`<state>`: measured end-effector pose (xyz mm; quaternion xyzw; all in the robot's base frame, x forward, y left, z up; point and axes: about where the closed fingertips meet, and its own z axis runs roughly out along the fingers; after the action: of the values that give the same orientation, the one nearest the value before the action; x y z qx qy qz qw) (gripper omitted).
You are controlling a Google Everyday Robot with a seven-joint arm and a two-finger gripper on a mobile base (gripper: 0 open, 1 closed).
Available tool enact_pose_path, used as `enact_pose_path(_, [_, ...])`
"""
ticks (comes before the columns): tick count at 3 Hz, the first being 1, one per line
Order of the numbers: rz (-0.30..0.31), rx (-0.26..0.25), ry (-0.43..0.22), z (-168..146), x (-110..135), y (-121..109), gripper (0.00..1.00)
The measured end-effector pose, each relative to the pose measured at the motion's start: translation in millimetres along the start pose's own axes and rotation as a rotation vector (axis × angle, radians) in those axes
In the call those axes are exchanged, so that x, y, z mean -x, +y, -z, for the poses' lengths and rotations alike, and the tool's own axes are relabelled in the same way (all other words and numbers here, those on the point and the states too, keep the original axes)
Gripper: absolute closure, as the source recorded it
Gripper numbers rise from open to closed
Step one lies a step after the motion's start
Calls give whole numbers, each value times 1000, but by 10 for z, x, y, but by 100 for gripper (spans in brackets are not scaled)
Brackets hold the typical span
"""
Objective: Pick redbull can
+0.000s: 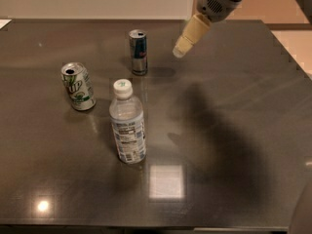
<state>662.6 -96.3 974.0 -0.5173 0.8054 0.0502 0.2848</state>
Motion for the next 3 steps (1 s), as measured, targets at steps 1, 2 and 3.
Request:
enact_pose_path(1, [-75, 4, -64, -216, 176, -2, 0])
enact_pose_path(2, [-118, 31, -117, -421, 368, 41, 0])
enact_pose_path(3, [-156, 46, -138, -604, 536, 62, 0])
